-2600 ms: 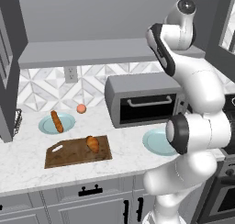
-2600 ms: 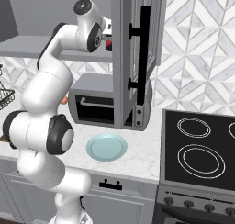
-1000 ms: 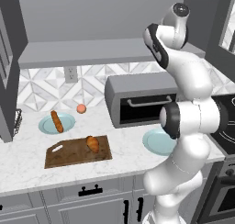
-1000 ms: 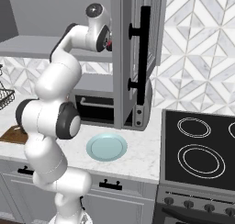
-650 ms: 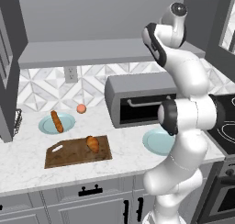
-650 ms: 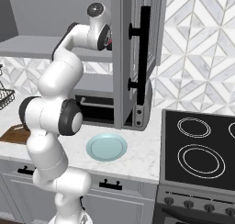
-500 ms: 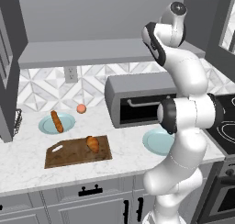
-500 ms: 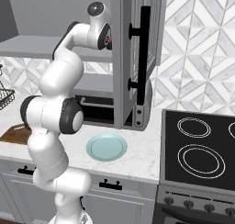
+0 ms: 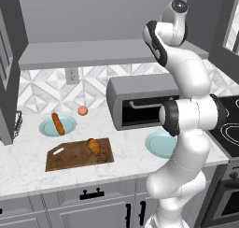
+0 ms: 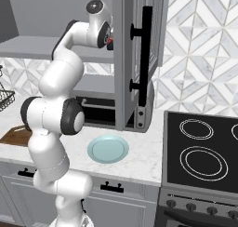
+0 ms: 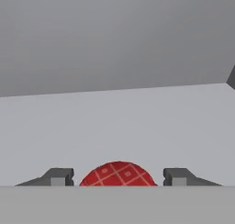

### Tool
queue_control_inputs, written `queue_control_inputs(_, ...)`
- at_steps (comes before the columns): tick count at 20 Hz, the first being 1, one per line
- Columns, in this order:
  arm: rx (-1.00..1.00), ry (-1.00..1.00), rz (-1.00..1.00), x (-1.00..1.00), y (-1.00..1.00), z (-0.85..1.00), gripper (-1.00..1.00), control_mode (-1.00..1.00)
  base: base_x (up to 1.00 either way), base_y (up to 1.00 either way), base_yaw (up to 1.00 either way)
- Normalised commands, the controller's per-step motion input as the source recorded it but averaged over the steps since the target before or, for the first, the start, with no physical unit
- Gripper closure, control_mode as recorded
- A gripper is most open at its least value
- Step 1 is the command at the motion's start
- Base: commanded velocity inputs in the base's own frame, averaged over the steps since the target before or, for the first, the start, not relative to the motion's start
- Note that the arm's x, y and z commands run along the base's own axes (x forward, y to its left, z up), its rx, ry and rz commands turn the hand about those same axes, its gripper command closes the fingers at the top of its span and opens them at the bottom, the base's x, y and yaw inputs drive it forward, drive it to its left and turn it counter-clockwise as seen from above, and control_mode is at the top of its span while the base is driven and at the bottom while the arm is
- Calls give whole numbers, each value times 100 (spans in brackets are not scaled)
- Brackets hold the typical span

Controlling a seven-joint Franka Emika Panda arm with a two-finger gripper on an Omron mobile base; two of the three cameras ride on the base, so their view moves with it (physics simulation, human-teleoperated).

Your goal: From the different types of pastries on the counter, select a croissant and place it on the cutting board. Then retrieve a jar of jam from the cabinet and place it alongside the croissant on the cutting board.

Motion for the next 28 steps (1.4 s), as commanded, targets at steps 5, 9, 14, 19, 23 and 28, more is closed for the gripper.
queue_control_inputs(5, 1, 0, 0, 0, 0, 0, 100, -100, 0, 0, 0)
queue_control_inputs(9, 1, 0, 0, -4, 0, 0, 100, -100, 0, 0, 0)
queue_control_inputs(14, 0, -2, 1, -33, 0, 1, 100, -100, 0, 0, 0)
queue_control_inputs(19, 0, -4, 1, -40, 0, 0, 100, -100, 0, 0, 0)
queue_control_inputs(23, 0, -13, 0, -21, 0, 6, 100, -100, 0, 0, 0)
queue_control_inputs(28, 0, -20, 0, -28, 4, 32, 100, -100, 0, 0, 0)
